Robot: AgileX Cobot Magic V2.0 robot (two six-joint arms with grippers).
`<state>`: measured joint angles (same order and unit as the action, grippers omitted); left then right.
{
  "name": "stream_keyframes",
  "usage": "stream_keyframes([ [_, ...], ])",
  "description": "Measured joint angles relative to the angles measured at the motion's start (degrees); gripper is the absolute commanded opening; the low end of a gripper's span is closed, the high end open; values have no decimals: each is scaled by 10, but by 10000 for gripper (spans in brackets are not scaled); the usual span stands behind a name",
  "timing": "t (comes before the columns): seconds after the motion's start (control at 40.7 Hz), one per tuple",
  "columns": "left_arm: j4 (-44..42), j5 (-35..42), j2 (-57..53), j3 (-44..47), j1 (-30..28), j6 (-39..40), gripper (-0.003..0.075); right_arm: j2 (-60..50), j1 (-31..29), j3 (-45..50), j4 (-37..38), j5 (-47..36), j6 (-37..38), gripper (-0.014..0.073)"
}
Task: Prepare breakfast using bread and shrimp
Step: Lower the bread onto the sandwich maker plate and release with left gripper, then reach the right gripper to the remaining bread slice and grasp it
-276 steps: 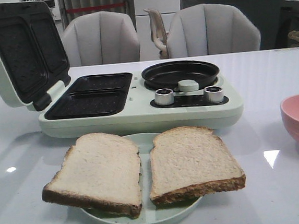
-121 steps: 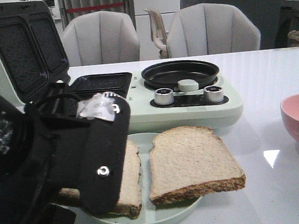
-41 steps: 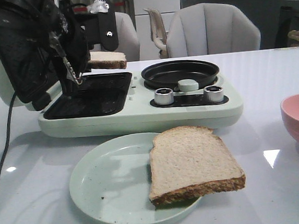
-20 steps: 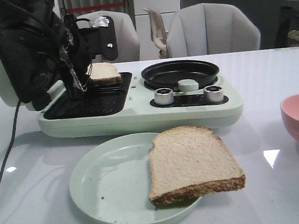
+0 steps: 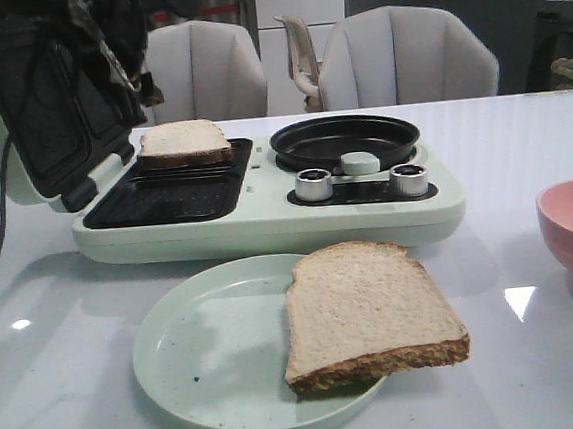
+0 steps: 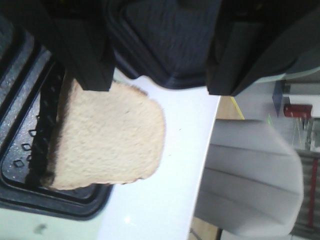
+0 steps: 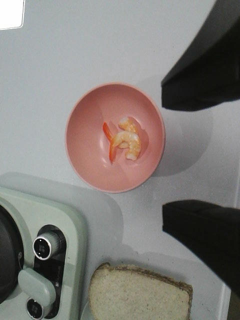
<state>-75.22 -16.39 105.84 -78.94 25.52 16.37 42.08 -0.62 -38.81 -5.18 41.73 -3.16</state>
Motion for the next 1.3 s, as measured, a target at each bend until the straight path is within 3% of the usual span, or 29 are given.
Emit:
stream_keyframes([
  [0.098, 36, -53, -59, 26, 25, 0, 454, 0, 0, 0, 0, 0, 0, 506],
  [0.418, 283, -342, -204, 39, 183, 0, 454, 0, 0, 0, 0, 0, 0, 506],
  [0.565, 403, -420, -275, 44, 213, 0, 454, 0, 0, 0, 0, 0, 0, 506],
  [0.86, 559, -456, -425, 137, 216, 0, 454, 0, 0, 0, -11, -1, 0, 505],
  [1.032, 598, -457, -512, 205, 216, 0, 454, 31, 1, -1, -119, 35, -15, 505],
  [1.302, 608, -458, -580, 239, 216, 0, 454, 197, 58, -1, -323, 65, -150, 505],
])
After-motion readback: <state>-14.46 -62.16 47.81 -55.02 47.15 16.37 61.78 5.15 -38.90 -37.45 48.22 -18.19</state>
